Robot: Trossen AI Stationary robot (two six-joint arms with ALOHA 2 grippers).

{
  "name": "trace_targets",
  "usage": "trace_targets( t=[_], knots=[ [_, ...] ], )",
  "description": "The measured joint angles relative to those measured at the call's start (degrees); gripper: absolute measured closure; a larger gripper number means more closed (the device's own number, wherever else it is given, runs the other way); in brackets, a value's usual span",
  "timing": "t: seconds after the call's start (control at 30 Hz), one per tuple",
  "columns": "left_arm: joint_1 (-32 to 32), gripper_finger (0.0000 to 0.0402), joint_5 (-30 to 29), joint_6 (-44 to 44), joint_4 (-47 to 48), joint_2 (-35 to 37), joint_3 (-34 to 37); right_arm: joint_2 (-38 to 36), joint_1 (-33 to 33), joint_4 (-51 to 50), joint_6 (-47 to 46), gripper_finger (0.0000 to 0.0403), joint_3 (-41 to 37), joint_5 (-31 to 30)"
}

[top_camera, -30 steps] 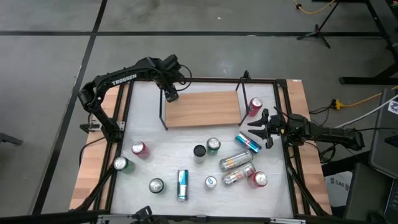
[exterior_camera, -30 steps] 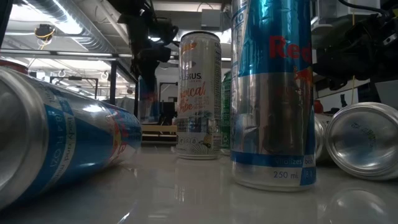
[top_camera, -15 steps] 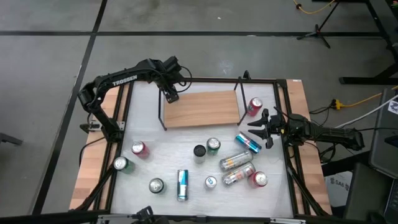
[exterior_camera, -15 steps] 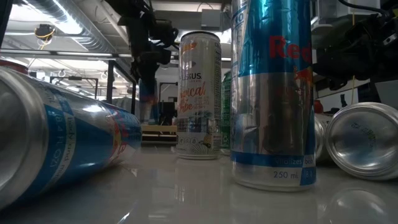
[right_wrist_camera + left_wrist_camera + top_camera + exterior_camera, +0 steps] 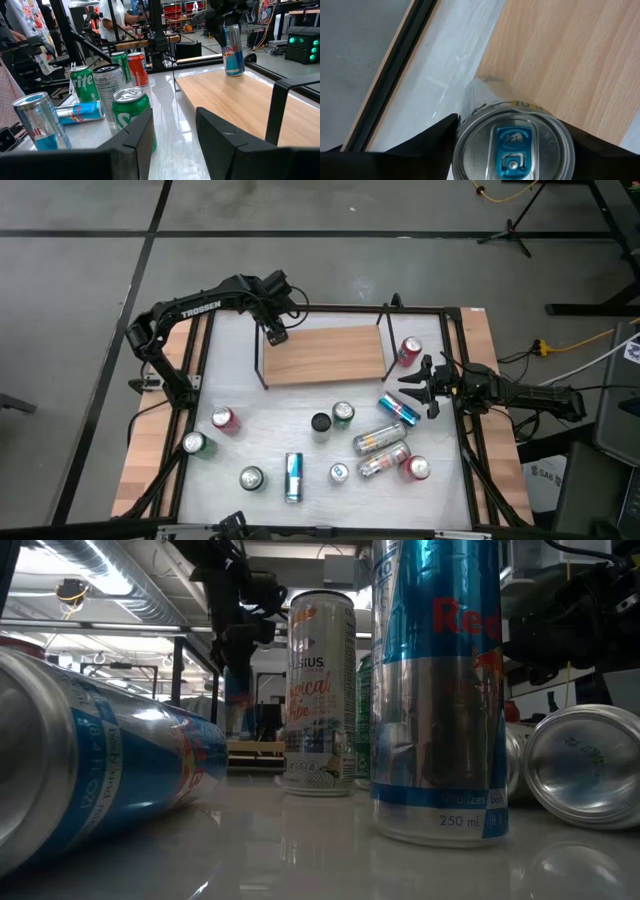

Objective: Sort soda cans
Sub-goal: Put the blue soda can on the shelf

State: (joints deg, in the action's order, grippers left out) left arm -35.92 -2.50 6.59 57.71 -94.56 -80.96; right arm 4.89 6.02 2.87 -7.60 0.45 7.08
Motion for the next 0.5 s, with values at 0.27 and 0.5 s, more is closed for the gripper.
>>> trace_targets(
  t=[0.27, 0.5],
  knots=[
    [0.0, 0.0117, -0.09, 0.02, 0.0, 0.0, 0.02, -0.01, 0.0, 0.0, 0.0, 0.0265, 0.0, -0.01],
    [0.0, 0.009, -0.04, 0.02, 0.0, 0.0, 0.02, 0.01, 0.0, 0.0, 0.0, 0.0265, 0.0, 0.01]
  ],
)
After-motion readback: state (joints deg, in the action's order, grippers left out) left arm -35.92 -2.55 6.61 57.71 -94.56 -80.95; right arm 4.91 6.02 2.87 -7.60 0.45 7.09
